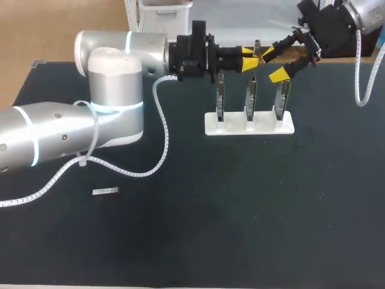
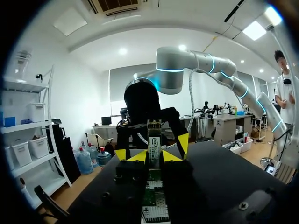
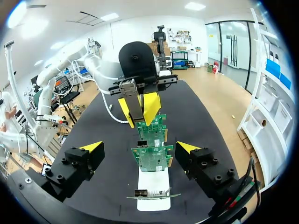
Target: Pick up the optical module with the left hand, and insert it into the network port with the right hand.
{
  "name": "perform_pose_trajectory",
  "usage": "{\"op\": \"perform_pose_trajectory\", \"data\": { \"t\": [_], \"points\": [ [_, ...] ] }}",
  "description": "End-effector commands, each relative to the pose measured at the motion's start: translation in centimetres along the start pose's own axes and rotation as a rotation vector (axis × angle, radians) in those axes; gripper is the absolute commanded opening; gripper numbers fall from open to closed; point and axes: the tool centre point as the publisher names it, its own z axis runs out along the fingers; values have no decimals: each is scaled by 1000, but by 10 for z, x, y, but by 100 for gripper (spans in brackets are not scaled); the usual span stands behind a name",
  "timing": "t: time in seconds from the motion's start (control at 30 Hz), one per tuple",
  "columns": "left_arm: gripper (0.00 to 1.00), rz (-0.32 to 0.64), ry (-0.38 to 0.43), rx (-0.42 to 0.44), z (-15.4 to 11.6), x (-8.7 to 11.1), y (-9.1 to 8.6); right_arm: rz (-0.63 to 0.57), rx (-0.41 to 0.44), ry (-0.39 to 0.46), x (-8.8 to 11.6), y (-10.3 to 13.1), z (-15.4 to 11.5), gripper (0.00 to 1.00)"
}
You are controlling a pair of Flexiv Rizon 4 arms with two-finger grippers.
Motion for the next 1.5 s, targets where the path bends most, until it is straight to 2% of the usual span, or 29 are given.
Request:
{"op": "perform_pose_trajectory", "data": {
  "t": [0.03, 1.5],
  "points": [
    [0, 1, -4, -8, 1, 0, -2, 0, 5, 0, 0, 2, 0, 100],
    [0, -41, 8, -13, 7, 12, -1, 0, 5, 0, 0, 2, 0, 100]
  ]
}}
